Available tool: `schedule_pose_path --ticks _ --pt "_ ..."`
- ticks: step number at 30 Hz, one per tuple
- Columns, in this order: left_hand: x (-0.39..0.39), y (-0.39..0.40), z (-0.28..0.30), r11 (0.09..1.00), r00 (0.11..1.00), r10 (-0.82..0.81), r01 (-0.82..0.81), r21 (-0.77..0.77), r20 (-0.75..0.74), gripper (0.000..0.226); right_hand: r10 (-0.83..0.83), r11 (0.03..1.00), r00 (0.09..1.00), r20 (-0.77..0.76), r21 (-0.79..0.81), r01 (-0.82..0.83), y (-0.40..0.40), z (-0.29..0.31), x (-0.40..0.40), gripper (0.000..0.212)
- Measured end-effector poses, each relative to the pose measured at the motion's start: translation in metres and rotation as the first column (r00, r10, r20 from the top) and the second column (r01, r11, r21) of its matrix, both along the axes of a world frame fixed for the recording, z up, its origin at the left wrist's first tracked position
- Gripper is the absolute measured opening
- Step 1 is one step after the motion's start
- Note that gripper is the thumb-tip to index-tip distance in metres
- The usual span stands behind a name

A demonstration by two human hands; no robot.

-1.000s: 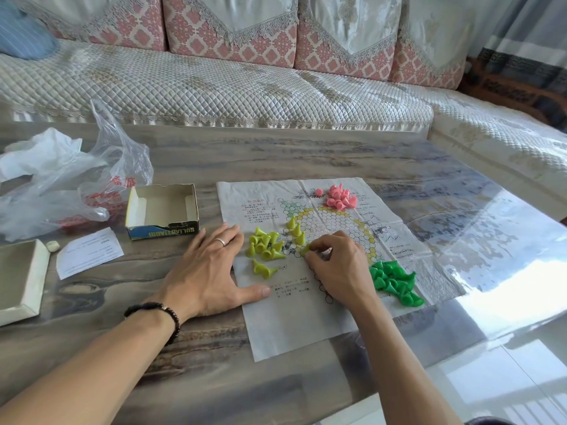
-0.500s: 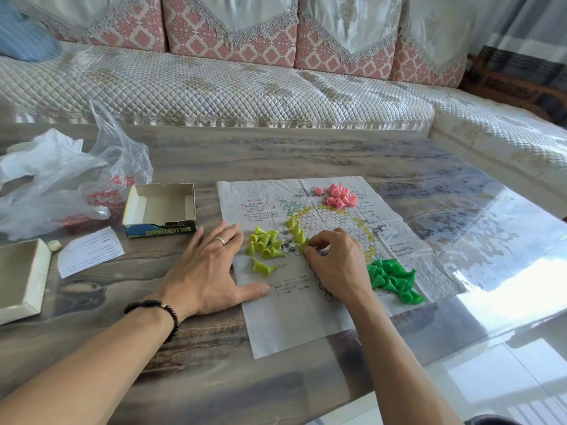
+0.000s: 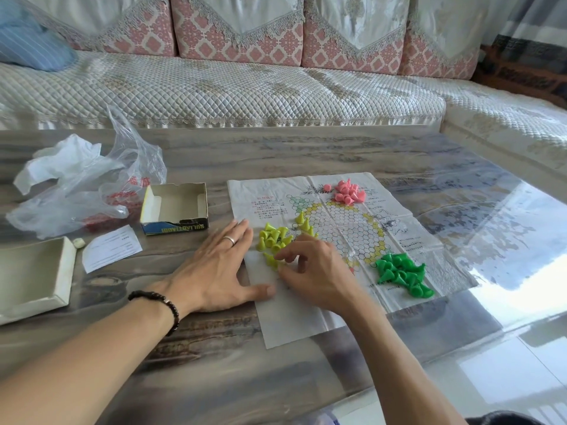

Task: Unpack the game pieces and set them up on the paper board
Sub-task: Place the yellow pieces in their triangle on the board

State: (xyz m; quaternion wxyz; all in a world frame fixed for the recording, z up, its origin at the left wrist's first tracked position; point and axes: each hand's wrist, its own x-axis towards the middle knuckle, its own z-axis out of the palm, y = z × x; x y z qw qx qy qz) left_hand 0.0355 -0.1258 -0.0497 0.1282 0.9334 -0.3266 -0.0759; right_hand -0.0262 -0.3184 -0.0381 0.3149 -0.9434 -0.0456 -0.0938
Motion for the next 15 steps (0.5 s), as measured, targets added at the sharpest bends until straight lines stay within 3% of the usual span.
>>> schedule_pose_path --ticks 9,15 --pt "-0.006 0.002 -0.008 0.998 0.996 0.031 -0.027 -0.048 0.078 0.126 -0.047 0.999 0.999 -0.021 -0.003 0.047 -0.007 0.004 -0.005 0.013" --pt "-0.006 0.003 -0.008 0.998 0.996 0.028 -0.022 -0.062 0.090 0.125 -0.321 0.941 0.947 -0.006 0.111 0.319 -0.047 0.015 -0.014 0.005"
